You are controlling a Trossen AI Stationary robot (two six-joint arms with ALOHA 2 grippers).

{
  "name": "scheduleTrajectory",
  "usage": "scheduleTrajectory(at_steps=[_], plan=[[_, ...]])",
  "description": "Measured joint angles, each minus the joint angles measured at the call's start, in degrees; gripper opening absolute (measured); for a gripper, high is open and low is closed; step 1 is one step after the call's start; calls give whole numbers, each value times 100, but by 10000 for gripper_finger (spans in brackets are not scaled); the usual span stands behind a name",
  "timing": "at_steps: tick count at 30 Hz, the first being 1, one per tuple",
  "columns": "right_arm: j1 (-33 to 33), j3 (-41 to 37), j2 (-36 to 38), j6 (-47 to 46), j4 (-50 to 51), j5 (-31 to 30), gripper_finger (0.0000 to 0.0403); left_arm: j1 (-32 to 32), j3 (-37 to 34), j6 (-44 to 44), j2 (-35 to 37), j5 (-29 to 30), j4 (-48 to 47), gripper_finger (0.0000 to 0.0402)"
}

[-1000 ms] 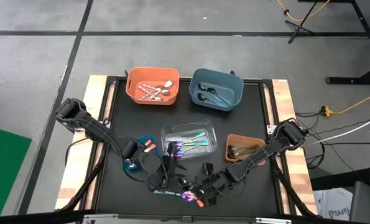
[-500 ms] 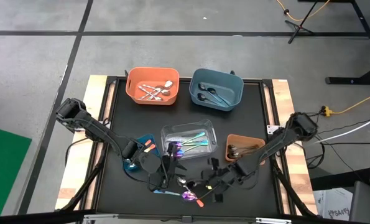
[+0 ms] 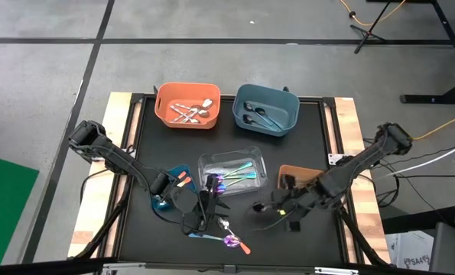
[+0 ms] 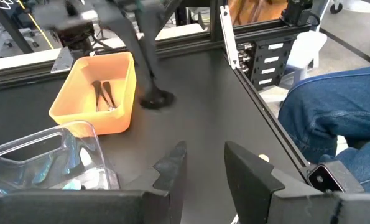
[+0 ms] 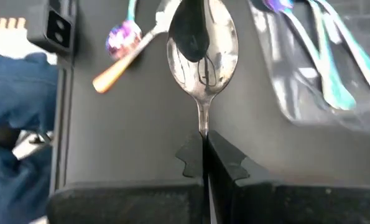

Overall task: Sort silverware by color (type)
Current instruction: Put the black spoon into the light orange bin

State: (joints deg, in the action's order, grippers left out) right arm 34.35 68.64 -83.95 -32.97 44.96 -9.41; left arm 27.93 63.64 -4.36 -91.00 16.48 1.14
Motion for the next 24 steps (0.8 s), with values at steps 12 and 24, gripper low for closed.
scheduleTrajectory(at_steps=[12, 24], plan=[[11, 0, 1055, -516, 2128, -47, 0, 1, 0, 2, 0, 7, 25, 102], [11, -538, 1662, -686, 2950, -302, 0, -3, 0, -4, 0, 90, 23, 102]])
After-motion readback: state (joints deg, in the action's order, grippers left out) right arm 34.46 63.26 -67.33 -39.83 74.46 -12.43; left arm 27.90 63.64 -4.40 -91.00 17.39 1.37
